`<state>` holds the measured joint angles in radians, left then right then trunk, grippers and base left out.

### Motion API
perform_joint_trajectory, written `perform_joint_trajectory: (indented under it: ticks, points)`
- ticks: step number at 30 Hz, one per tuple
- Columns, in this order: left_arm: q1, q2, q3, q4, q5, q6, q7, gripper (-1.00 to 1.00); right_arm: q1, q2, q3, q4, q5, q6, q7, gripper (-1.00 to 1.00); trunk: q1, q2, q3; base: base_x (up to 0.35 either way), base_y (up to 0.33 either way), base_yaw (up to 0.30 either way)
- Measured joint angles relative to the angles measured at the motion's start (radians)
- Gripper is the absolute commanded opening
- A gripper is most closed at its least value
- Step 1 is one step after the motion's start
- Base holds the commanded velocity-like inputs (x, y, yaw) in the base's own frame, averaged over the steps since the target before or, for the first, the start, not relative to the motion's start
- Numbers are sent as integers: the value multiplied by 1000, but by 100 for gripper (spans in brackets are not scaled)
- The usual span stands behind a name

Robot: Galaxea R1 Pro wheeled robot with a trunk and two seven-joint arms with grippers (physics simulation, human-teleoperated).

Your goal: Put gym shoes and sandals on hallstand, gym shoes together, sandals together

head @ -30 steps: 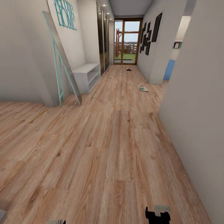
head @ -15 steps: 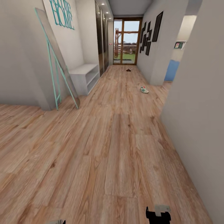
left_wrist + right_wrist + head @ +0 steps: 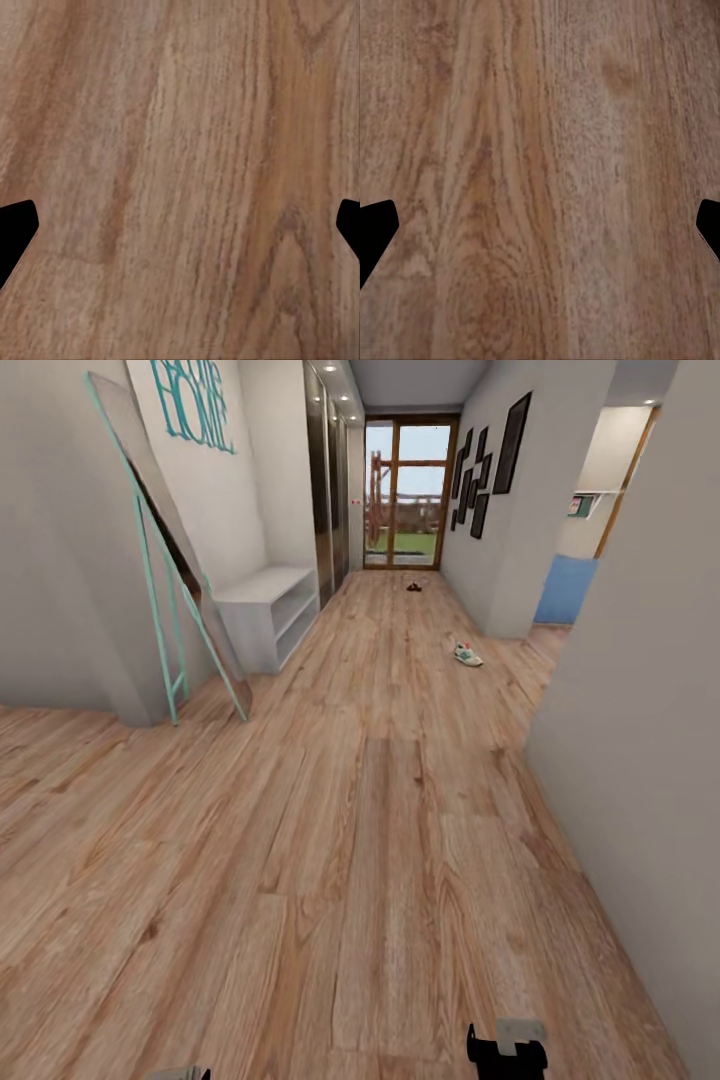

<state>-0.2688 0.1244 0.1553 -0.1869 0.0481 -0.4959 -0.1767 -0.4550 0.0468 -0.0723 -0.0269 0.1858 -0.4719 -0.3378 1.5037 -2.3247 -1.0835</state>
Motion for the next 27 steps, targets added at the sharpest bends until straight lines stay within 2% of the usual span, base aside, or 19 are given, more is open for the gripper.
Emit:
perform_joint_trajectory:
  ticks: [12, 21, 27]
  points:
    - [0, 0, 0, 0, 0, 0, 0, 100, 0, 3, -1, 0, -3, 0, -2, 100, 0, 0, 0, 338, 0, -11]
    - [0, 0, 0, 1, 0, 0, 0, 100, 0, 4, 0, 0, -3, 0, -1, 100, 0, 0, 0, 338, 0, -240]
    - [0, 0, 1, 0, 0, 0, 0, 100, 0, 7, -1, 0, -2, 0, 0, 100, 0, 0, 0, 339, 0, -59]
